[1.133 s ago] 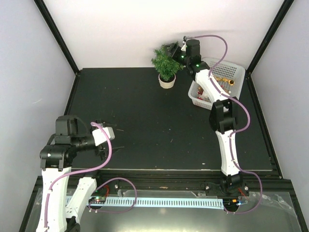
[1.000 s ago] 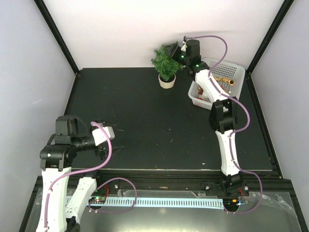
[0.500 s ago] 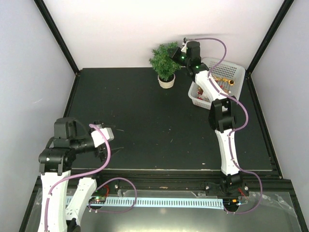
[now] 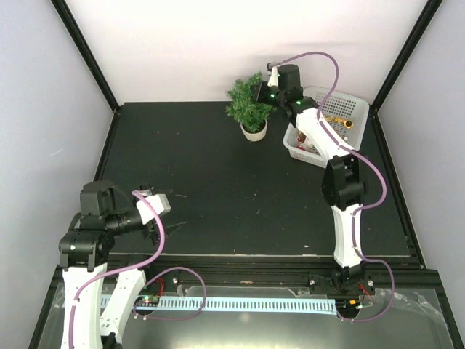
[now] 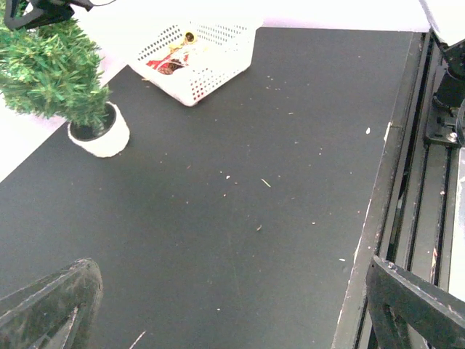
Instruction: Decorate the small christmas tree
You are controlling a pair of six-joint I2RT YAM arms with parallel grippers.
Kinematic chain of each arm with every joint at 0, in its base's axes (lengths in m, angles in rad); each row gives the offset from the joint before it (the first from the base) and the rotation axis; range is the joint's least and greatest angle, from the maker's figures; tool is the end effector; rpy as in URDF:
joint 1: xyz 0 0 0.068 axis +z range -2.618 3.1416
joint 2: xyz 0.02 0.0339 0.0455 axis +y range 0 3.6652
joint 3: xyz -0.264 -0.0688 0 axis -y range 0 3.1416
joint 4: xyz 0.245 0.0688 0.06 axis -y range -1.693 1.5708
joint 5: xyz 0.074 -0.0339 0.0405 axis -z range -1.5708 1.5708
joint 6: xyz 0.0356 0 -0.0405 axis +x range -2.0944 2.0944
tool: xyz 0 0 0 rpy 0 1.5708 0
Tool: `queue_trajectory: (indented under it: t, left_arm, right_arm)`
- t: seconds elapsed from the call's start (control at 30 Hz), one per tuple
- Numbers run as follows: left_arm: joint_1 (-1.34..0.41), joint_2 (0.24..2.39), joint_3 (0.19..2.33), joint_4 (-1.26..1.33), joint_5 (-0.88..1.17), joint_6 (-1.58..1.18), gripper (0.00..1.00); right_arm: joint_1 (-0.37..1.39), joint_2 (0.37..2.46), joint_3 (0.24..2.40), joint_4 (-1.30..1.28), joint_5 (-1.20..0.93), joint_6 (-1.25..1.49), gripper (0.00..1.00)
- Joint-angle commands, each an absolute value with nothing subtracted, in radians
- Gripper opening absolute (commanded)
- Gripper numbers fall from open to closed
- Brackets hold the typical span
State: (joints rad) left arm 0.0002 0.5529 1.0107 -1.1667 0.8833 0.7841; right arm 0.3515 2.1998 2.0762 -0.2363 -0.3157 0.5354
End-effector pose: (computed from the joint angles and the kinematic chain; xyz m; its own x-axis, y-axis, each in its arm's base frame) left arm 0.0619 -0.0275 0.3514 -0.0467 0.4481 -0.8927 0.8750 0.4495 0.1798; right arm 0.4908 0.1918 0.3183 -0.5905 0.3000 -0.7492 -0.3474 0.7434 0.5715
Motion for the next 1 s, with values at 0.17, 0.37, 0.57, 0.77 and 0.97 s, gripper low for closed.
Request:
queue_trajectory:
  t: [0.17, 0.37, 0.57, 0.77, 0.97]
  left_arm:
    - [0.002, 0.478, 0.967, -1.072, 0.907, 0.687, 0.99]
    - [0.002, 0.413, 0.933, -1.022, 0.918, 0.620, 0.99]
    - [0.003, 0.387, 0.910, -1.006, 0.899, 0.598, 0.99]
    - [0.003, 0.375, 0.881, -0.963, 0.886, 0.561, 0.99]
    - [0.002, 0.379, 0.862, -0.932, 0.885, 0.535, 0.99]
  right_arm:
    - [0.466, 2.006, 1.890, -0.302, -0.086, 0.235, 0.01]
    - [0.501, 1.914, 1.758, -0.269, -0.023, 0.220, 0.01]
    - [0.524, 1.765, 1.593, -0.194, -0.059, 0.285, 0.01]
    - [0.598, 1.606, 1.485, -0.202, -0.046, 0.362, 0.01]
    - [0.639, 1.424, 1.312, -0.128, -0.132, 0.534, 0.01]
